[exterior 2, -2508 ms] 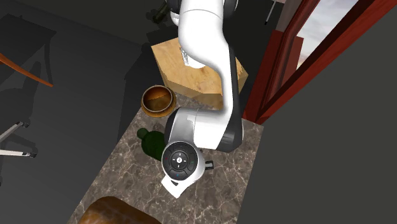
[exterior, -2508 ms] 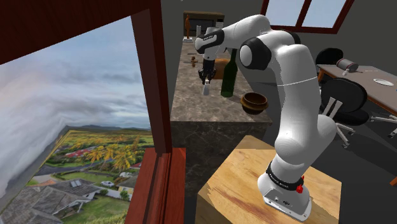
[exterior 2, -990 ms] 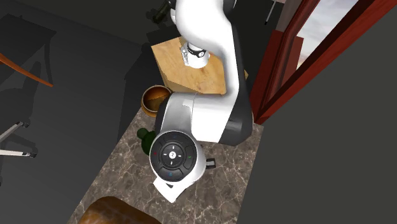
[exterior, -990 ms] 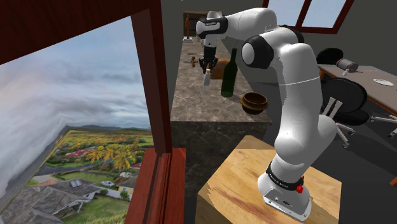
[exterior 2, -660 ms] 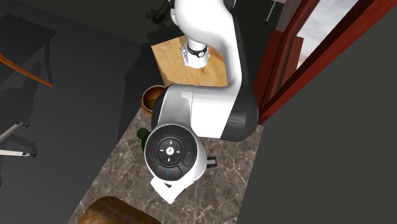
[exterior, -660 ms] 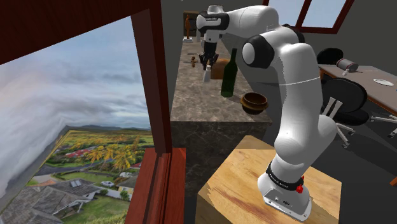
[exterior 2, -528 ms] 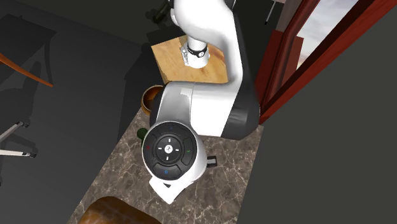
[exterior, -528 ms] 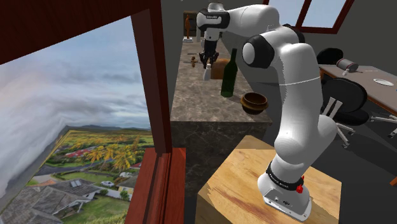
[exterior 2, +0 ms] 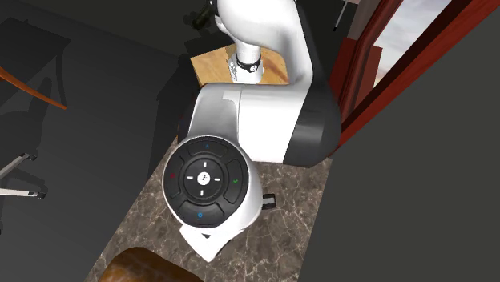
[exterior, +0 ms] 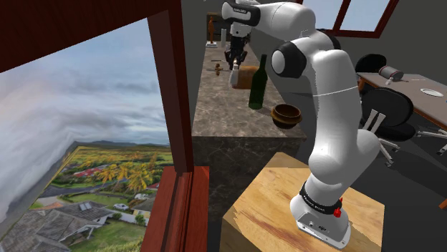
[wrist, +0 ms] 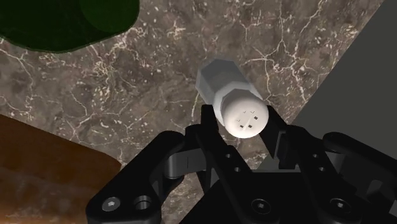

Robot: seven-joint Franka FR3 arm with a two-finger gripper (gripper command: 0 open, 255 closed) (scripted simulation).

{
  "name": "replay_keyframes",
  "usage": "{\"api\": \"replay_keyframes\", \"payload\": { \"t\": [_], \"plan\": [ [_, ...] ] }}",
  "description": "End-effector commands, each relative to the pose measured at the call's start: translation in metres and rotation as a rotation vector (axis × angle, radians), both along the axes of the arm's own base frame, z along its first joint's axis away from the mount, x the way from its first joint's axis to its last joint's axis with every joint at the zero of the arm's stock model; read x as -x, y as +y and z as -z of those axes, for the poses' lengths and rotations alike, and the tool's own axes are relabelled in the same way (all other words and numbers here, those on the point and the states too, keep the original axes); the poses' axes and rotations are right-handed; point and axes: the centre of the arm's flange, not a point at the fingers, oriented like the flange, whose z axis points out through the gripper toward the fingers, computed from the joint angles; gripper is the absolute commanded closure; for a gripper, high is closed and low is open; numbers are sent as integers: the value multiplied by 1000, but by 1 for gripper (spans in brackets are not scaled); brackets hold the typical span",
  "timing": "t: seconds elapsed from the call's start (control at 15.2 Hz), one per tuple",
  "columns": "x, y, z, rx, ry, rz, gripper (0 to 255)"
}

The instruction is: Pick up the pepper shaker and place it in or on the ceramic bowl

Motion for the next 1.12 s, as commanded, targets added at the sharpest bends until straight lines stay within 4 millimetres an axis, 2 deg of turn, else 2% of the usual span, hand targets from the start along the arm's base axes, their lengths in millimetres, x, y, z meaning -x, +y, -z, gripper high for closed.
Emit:
{"api": "replay_keyframes", "payload": {
  "t": [0.0,0.07,1.06],
  "plan": [
    [1,0,-11,0,1,0,255],
    [1,0,-14,0,1,0,255],
    [196,-24,-36,0,1,0,255]
  ]
}}
